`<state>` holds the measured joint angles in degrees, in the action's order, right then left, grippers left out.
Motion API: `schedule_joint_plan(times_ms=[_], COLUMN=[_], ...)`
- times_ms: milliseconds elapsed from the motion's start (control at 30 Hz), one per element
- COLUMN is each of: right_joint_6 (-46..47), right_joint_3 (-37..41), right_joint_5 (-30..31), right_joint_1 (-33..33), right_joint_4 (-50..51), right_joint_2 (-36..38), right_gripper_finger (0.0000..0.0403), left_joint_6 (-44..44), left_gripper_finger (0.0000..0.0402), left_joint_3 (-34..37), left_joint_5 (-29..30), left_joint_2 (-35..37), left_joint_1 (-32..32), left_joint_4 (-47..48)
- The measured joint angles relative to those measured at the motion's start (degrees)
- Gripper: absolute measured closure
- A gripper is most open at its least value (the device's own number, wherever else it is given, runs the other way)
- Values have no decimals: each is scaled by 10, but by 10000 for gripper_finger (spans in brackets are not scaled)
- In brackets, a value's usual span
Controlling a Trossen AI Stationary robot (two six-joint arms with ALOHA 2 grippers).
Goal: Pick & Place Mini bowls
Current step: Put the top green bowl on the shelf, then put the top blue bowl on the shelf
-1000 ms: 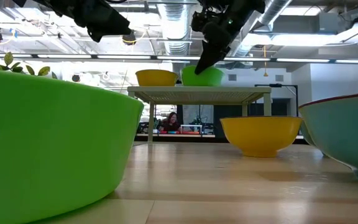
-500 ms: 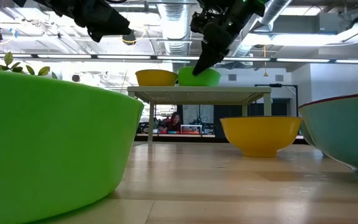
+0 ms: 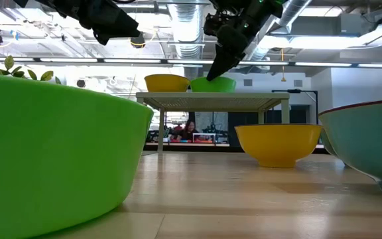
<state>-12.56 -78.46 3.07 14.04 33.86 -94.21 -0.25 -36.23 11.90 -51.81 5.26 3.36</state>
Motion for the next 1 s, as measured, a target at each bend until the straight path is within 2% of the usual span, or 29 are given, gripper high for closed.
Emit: schedule_joint_plan(times_ms=[233, 467, 633, 800, 1000], right_joint_6=[0, 0, 6, 70, 109], right_joint_3=[-1, -43, -97, -149, -166], right_joint_5=[25, 30, 30, 30, 30], right_joint_1=[-3, -24, -59, -105, -161], right_joint_4=[1, 38, 114, 202, 305], right_joint_2=[0, 1, 1, 1, 1], right_gripper_finger=[323, 303, 295, 294, 294], left_joint_6=[0, 0, 0, -2, -6], left_gripper_finger=[262, 262, 262, 262, 262], left_joint_3=[0, 0, 0, 0, 0], left_joint_5=[0, 0, 0, 0, 0], left_joint_2=[0, 0, 0, 0, 0], left_joint_1=[0, 0, 0, 0, 0], left_joint_4=[0, 0, 0, 0, 2])
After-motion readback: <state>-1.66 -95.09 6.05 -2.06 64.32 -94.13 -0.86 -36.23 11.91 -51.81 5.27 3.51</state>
